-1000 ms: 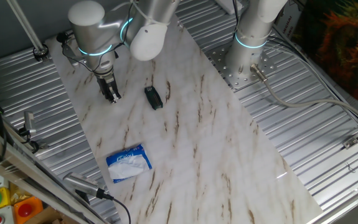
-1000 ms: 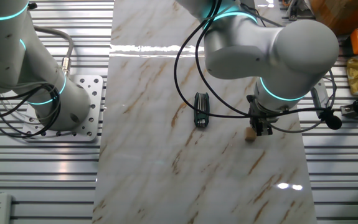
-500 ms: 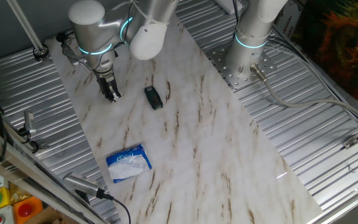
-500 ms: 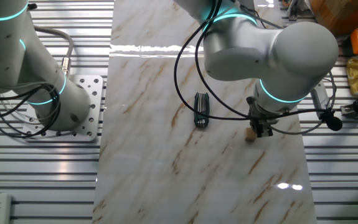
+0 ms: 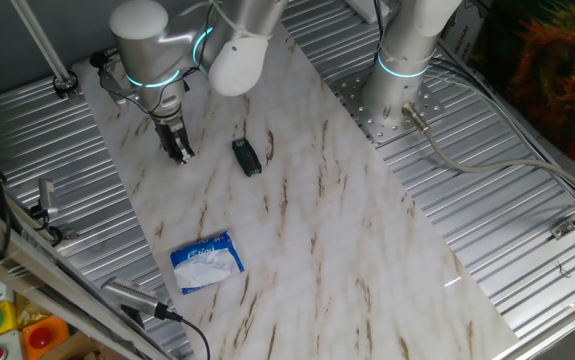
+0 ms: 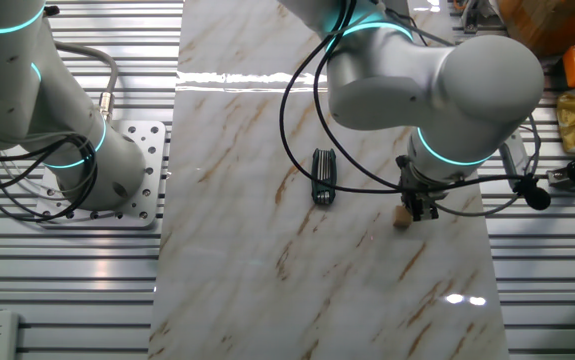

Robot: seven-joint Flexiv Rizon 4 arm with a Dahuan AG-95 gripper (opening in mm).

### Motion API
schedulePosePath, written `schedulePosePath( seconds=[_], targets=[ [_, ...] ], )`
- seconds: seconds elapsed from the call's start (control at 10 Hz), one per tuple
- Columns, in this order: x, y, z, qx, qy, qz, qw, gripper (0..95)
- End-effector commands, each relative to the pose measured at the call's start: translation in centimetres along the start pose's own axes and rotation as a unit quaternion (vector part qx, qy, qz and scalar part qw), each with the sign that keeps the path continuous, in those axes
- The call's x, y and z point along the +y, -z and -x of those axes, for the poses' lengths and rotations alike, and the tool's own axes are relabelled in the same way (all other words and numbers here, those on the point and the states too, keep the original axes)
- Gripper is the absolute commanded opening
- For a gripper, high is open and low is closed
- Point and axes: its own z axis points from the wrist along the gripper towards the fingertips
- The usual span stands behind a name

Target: Approach and touch the side of the small block

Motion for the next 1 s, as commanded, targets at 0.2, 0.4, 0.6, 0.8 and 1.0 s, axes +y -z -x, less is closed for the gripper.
schedulePosePath(
  seconds=[0.2, 0.4, 0.6, 0.8, 1.0],
  targets=[
    [0.01, 0.0, 0.02, 0.0, 0.0, 0.001, 1.0, 0.0],
    [0.08, -0.04, 0.04, -0.001, -0.002, 0.002, 1.0, 0.0],
    [0.1, -0.05, 0.05, -0.001, -0.002, 0.002, 1.0, 0.0],
    [0.11, 0.01, 0.07, -0.002, 0.001, 0.003, 1.0, 0.0],
    [0.15, 0.01, 0.09, -0.002, 0.0, 0.004, 1.0, 0.0]
  ],
)
